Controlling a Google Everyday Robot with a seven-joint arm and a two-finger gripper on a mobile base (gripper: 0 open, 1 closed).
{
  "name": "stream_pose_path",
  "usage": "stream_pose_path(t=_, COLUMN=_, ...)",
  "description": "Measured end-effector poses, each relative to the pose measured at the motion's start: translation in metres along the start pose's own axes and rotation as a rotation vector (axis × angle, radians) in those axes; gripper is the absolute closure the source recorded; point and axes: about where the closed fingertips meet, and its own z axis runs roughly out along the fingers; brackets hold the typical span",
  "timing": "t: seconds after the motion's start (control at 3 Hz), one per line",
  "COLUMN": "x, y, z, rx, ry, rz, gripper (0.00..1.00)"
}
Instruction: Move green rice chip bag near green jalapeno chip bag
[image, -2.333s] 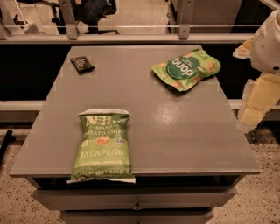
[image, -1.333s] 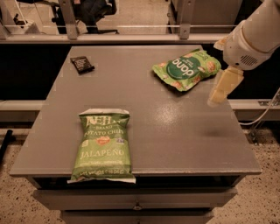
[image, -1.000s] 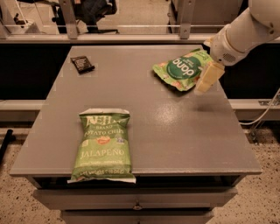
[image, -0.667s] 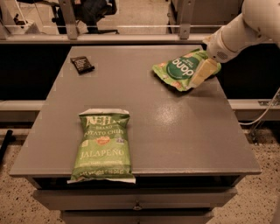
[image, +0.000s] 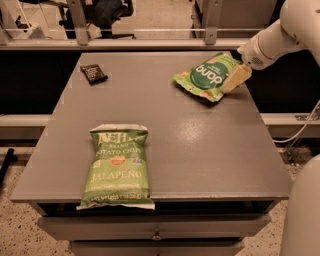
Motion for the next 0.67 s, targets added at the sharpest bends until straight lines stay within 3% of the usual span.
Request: stream_pose_path(t=0.67, x=0.01, y=0.004, z=-0.009, rx=-0.022, ry=0.013, rz=0.027, gripper=0.62)
